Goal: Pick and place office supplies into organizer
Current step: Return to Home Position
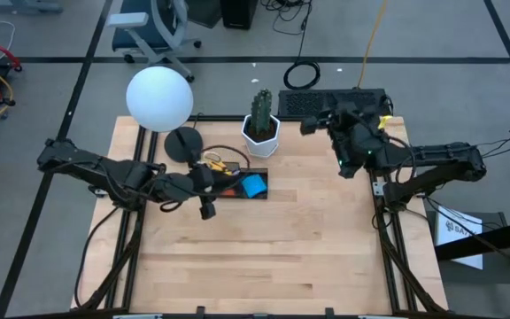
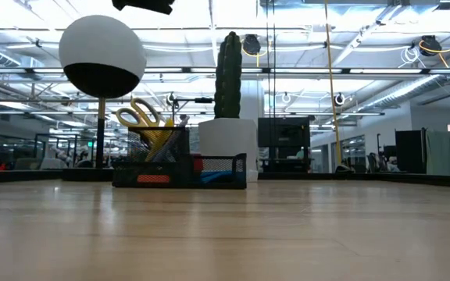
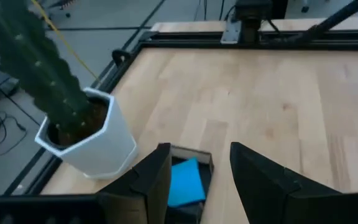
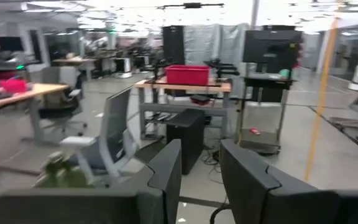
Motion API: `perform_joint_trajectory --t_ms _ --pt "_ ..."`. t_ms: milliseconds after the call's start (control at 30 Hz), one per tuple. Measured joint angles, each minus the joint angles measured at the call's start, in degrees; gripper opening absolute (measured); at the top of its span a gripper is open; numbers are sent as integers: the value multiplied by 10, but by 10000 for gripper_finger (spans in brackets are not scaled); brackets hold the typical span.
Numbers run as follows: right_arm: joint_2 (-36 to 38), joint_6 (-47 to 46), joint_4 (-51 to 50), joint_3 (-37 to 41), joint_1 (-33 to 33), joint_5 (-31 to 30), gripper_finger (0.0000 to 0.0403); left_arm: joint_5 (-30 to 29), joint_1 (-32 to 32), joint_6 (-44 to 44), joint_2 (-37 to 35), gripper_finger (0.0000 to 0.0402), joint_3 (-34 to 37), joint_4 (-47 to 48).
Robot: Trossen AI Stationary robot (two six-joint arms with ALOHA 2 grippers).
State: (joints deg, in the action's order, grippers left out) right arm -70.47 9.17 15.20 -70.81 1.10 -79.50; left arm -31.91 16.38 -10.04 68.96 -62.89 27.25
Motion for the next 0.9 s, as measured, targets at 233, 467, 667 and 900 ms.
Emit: perform_joint_trajectory --t_ms 233,467,667,900 --pt "0 77 2 0 44 1 100 3 9 -28 -65 170 0 39" --pt "1 6 -20 37 92 10 100 4 27 -21 -109 170 0 61" --pt "13 12 -17 62 138 213 100 4 37 6 -114 170 0 52" --pt "56 -37 -54 61 146 466 100 8 37 50 -114 170 0 28"
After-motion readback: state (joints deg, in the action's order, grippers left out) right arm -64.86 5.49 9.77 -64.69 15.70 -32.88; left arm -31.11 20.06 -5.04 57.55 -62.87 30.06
